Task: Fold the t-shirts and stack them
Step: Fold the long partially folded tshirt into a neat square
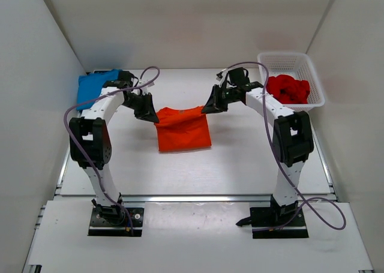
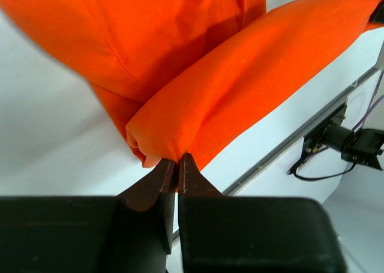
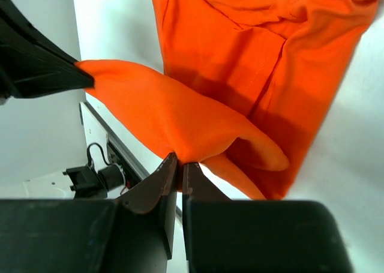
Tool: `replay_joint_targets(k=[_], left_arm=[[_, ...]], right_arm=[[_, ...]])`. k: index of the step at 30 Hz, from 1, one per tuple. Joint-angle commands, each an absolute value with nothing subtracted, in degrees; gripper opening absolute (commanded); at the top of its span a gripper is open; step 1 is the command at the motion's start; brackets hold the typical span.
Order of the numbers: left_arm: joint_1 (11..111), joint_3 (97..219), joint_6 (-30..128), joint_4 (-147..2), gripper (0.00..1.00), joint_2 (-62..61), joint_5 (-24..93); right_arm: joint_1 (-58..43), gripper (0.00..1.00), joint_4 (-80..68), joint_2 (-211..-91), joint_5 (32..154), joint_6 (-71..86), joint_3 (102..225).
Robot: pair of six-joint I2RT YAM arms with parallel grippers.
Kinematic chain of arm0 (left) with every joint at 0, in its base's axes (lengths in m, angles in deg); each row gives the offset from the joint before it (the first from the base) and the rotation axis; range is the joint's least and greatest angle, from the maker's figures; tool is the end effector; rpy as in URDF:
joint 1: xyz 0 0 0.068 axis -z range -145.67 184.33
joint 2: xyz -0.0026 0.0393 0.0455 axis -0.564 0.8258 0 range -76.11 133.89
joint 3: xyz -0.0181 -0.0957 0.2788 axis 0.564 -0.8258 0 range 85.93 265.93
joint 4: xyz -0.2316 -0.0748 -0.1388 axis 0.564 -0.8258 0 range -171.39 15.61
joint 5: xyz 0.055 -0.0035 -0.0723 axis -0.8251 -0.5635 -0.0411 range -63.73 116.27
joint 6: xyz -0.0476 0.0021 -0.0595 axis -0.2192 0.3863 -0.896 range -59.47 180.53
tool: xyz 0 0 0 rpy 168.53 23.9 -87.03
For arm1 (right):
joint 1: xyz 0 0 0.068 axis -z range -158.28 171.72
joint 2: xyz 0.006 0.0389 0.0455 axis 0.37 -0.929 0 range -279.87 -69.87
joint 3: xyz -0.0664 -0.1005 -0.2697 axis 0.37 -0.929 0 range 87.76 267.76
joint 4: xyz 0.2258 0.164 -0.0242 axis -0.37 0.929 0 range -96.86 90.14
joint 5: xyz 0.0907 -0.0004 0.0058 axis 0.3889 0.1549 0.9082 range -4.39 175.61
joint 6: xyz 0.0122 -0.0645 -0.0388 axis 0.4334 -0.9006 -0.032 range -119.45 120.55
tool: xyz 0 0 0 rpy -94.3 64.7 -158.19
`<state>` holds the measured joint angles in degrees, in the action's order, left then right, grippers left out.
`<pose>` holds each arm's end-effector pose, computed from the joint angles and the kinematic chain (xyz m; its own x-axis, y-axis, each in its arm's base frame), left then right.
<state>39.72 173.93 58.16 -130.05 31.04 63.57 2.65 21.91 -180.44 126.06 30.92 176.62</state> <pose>0.4019 -0.0772 0.2367 -0.9696 0.0586 -0.2377 0.1930 0.7801 -0.5951 0.4282 0.1923 0.2452 -0.9520 0.0780 -0.2961 -0.1826 0.6316 0.7534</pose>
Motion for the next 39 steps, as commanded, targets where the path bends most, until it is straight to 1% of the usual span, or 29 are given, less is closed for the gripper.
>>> replay_joint_targets(k=[1, 7, 14, 15, 17, 18, 19, 20, 21, 22, 23, 24, 25, 26, 28, 29, 30, 32, 33, 34, 35, 36, 38, 39], left_arm=[[38.4, 176.6, 56.7, -127.9, 0.07, 32.8, 65.0], [36.7, 181.6, 55.2, -126.3, 0.07, 36.6, 64.7], [36.4, 183.8, 53.1, -123.4, 0.12, 40.5, 62.6], [36.3, 183.7, 52.8, -122.5, 0.16, 41.3, 61.4], [35.7, 182.9, 51.4, -118.9, 0.18, 42.2, 61.6], [35.4, 182.5, 51.1, -117.8, 0.21, 42.8, 61.6], [35.3, 182.5, 50.4, -115.6, 0.25, 43.4, 60.6], [35.2, 183.3, 50.1, -114.2, 0.26, 44.0, 59.5], [35.0, 184.2, 50.2, -114.3, 0.28, 44.6, 57.2], [35.1, 186.1, 50.3, -114.2, 0.35, 45.8, 53.9], [34.8, 187.8, 50.9, -114.6, 0.41, 45.6, 52.6], [35.2, 188.4, 51.6, -115.0, 0.54, 46.0, 49.8], [35.1, 189.4, 51.9, -115.3, 0.63, 45.7, 48.8], [34.9, 190.2, 51.9, -115.5, 0.68, 45.2, 46.6], [34.3, 191.1, 52.1, -116.6, 0.69, 44.1, 44.2], [34.5, 192.1, 52.6, -116.8, 0.69, 43.3, 43.8], [34.4, 193.2, 53.4, -116.6, 0.70, 42.7, 42.6], [34.4, 193.5, 55.5, -115.7, 0.70, 39.1, 41.4], [35.0, 193.0, 57.2, -114.8, 0.69, 37.0, 40.2], [36.1, 192.1, 59.5, -114.6, 0.69, 35.6, 40.8], [36.6, 191.0, 60.5, -114.4, 0.67, 33.8, 41.4], [38.0, 189.4, 63.6, -115.3, 0.65, 32.3, 43.4], [40.9, 189.2, 68.1, -119.7, 0.55, 32.5, 48.5], [41.7, 189.3, 70.4, -123.1, 0.49, 33.5, 49.2]], right_arm=[[3.4, 0.00, 23.3, -184.3, 127.5, 29.3, 181.9], [4.0, 0.00, 24.3, -191.1, 128.0, 29.8, 190.2], [4.1, 0.00, 27.1, -202.1, 128.3, 30.9, 204.6], [4.1, 0.01, 28.5, -203.9, 128.3, 30.8, 207.3], [4.7, 0.05, 29.0, -206.9, 127.8, 31.2, 211.2], [4.9, 0.08, 29.5, -208.5, 127.2, 31.2, 213.0], [5.4, 0.16, 29.3, -210.0, 126.8, 31.4, 214.7], [5.8, 0.27, 28.8, -210.9, 126.7, 32.4, 214.9], [5.5, 0.32, 28.0, -212.3, 127.0, 32.8, 217.3], [6.0, 0.41, 27.4, -213.7, 127.3, 32.7, 219.0], [6.1, 0.46, 27.0, -215.2, 127.4, 33.2, 220.1], [6.2, 0.47, 26.6, -215.7, 126.7, 33.7, 223.2], [6.2, 0.49, 27.8, -217.1, 126.4, 33.8, 226.8], [6.5, 0.49, 29.4, -217.9, 125.1, 33.5, 229.0], [6.2, 0.46, 33.8, -219.1, 121.4, 30.5, 237.6], [6.2, 0.43, 37.0, -219.6, 118.9, 29.3, 241.3], [5.7, 0.39, 38.6, -219.6, 116.8, 27.1, 242.4], [4.4, 0.26, 43.6, -218.7, 114.3, 22.5, 245.2], [3.4, 0.16, 45.9, -218.1, 113.0, 19.7, 245.2], [2.7, 0.10, 47.1, -217.6, 112.5, 17.3, 244.7], [1.6, 0.00, 49.1, -216.9, 111.9, 16.2, 244.6], [0.9, 0.00, 50.3, -216.7, 111.7, 13.8, 244.4], [-1.4, 0.00, 52.1, -215.6, 112.4, 11.9, 242.3], [-1.7, 0.00, 51.6, -215.0, 114.1, 12.0, 240.4]])
